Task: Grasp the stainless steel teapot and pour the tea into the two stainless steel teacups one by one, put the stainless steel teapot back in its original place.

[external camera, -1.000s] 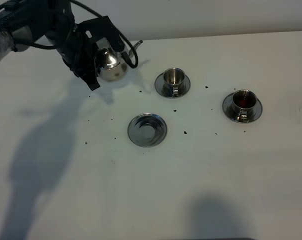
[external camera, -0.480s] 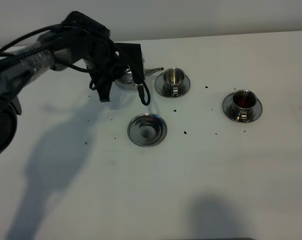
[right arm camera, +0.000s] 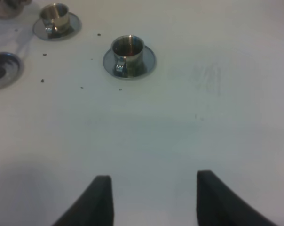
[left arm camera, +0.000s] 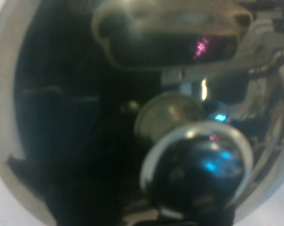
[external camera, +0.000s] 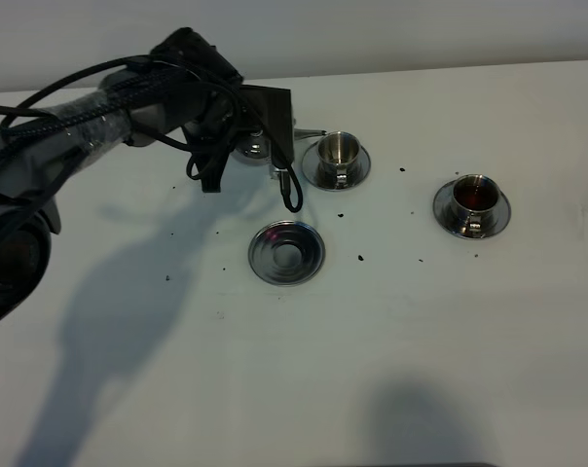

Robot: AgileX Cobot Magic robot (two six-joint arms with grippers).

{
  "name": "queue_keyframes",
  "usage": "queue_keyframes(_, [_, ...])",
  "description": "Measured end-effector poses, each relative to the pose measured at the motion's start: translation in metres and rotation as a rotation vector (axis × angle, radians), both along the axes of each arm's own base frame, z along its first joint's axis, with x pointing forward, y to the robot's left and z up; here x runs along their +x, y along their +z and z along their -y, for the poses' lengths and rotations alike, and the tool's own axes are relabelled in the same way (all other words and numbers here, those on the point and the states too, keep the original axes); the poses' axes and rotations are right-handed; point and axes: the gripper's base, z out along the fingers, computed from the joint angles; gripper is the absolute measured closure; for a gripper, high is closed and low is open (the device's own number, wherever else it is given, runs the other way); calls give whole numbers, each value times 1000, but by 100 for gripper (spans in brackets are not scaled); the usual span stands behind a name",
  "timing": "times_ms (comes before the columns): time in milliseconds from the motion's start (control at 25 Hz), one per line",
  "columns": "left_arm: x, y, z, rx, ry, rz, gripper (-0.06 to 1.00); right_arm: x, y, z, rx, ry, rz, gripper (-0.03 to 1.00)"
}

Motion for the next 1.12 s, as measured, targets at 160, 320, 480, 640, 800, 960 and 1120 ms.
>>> queue_keyframes(160, [-1, 2, 5, 46, -22, 34, 73, 0, 0, 0, -1, 0, 0, 57])
queue_keyframes(320, [0, 4, 4, 89, -36, 53, 73, 0, 0, 0, -1, 0, 0, 57])
queue_keyframes(480, [-1, 5, 7, 133, -64, 75, 73, 0, 0, 0, -1, 0, 0, 57])
queue_keyframes(640, [-3, 5, 16, 165, -113, 103, 73, 0, 0, 0, -1, 0, 0, 57])
queue_keyframes(800, [-4, 0, 25, 206, -160, 118, 73, 0, 0, 0, -1, 0, 0, 57])
queue_keyframes(960, [-3, -7, 26, 255, -186, 125, 73, 0, 0, 0, -1, 0, 0, 57])
queue_keyframes(1120, [-2, -8, 26, 278, -194, 133, 73, 0, 0, 0, -1, 0, 0, 57])
